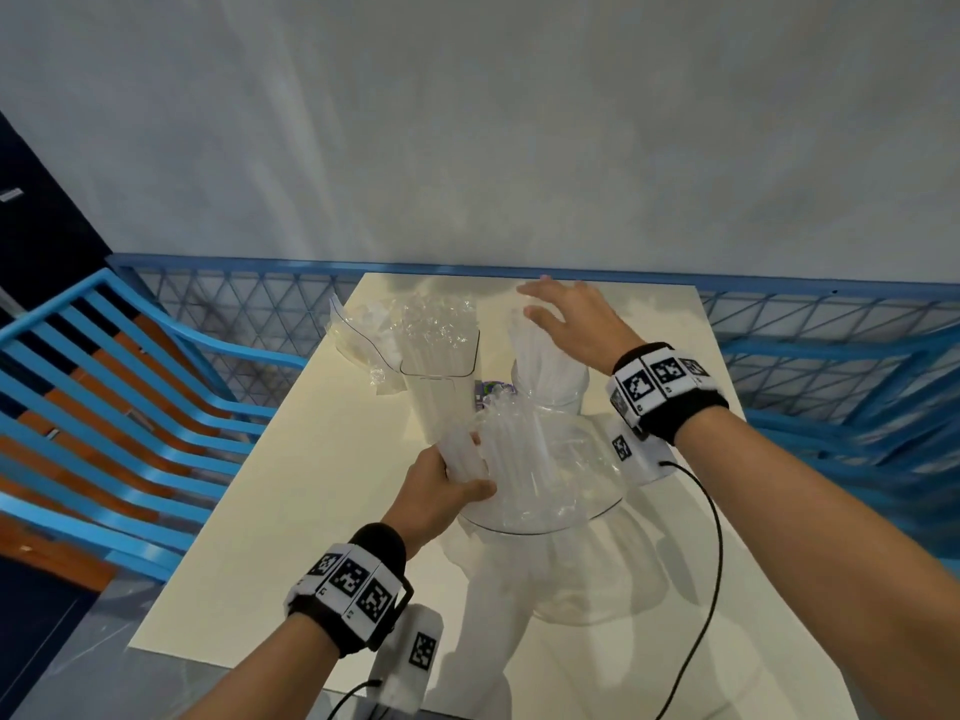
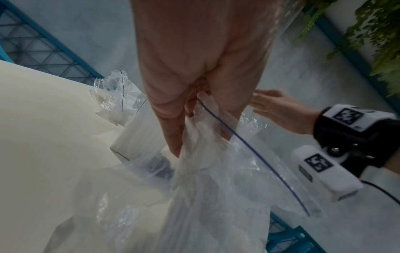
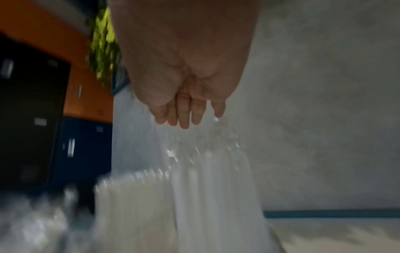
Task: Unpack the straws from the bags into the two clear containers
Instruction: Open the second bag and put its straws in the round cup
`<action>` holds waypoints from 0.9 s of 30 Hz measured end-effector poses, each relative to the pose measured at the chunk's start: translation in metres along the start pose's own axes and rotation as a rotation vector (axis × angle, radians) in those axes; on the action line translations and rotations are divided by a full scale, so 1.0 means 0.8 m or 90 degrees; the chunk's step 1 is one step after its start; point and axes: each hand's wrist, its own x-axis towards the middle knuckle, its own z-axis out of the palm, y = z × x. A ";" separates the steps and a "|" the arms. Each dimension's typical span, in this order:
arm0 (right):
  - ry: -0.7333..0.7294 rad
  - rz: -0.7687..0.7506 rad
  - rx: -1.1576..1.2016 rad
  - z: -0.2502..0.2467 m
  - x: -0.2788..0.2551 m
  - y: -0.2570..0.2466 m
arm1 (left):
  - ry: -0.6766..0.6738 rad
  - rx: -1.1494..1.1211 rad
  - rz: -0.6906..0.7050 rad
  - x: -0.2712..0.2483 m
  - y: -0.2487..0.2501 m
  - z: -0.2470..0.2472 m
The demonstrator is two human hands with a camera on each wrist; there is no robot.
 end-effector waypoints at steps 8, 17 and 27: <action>0.034 0.037 0.276 -0.016 -0.089 -0.040 | 0.049 -0.015 0.076 0.000 0.007 -0.013; -0.227 0.109 0.277 0.044 -0.135 -0.020 | 0.046 -0.041 0.088 -0.005 0.002 0.005; 0.082 0.227 0.407 0.093 -0.144 -0.016 | 0.022 -0.040 0.041 -0.016 0.000 0.009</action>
